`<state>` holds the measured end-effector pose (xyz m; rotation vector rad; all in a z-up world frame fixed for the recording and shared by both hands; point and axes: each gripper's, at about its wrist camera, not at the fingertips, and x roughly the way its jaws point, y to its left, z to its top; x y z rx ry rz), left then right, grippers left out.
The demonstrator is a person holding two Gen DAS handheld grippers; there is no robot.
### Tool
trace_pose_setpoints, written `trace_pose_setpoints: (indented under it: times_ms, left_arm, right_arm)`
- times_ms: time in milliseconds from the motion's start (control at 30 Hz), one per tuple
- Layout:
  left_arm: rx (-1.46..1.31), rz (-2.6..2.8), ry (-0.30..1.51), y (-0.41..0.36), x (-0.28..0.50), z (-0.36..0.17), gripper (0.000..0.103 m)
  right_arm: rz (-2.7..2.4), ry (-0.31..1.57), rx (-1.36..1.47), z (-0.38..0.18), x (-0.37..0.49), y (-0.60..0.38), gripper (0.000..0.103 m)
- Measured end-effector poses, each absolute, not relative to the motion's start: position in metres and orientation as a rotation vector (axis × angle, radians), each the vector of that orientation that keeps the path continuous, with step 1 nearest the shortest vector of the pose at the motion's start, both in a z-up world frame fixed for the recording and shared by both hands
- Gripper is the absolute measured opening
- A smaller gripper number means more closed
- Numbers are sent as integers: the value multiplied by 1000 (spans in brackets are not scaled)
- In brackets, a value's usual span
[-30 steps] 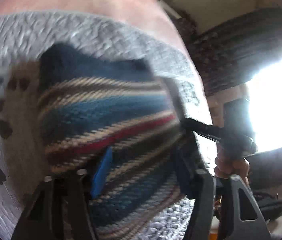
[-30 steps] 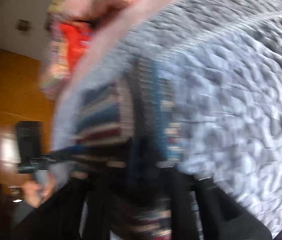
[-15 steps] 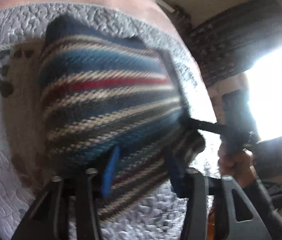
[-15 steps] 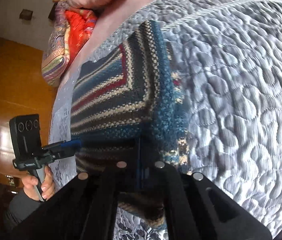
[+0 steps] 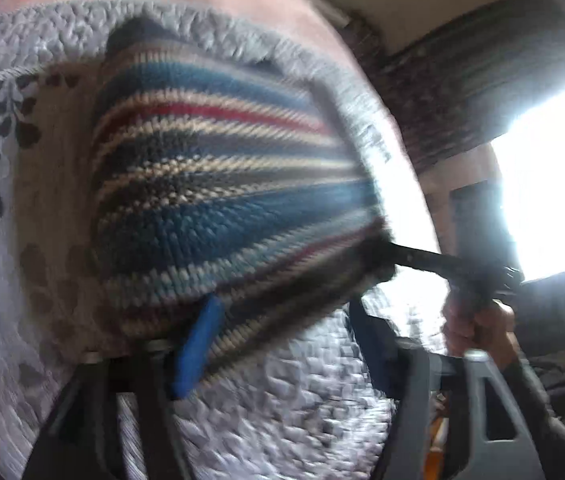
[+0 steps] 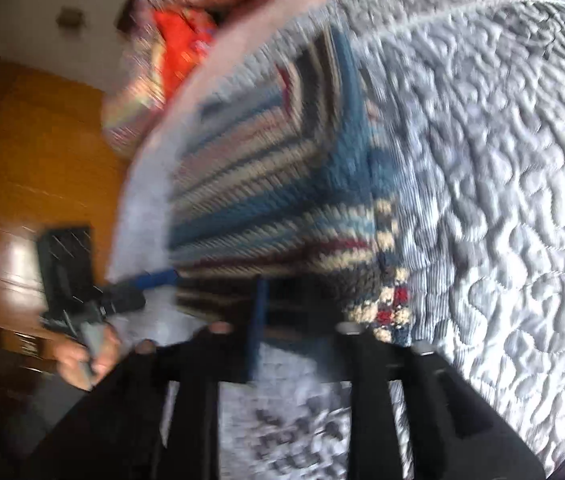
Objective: Fold small clothes
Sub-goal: 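Open both tools and withdraw from the folded sweater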
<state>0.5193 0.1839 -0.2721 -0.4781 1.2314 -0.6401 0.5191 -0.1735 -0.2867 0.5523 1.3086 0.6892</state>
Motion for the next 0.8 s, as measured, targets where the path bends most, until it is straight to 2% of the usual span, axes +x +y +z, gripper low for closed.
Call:
trace_pose_setpoints:
  times_ms: [33,100,167,300,600,800]
  left_arm:
    - [-490,-630,1217,193,514,-269,85]
    - [-523,-589,1217,213,506,-273,85]
    - [-536,-539,1222,228,497,-282,85]
    - [-607,-481,1243,253,495,-310,85]
    - [-921,-566,1206,281,511,-360,85]
    - [-919,-664,1208,269,525,-372,85]
  right_arm:
    - [696,1292,598,-280,523,-187,45]
    - [684,1291,675,-280,533,-207,72]
    - [678,1320,776,-289,549,-226,80]
    - [664,1390,832,-317,590,-230,84]
    - [748,1504,767,-353,646,-176,84]
    - [767,1515,775,-371,663,-161,84]
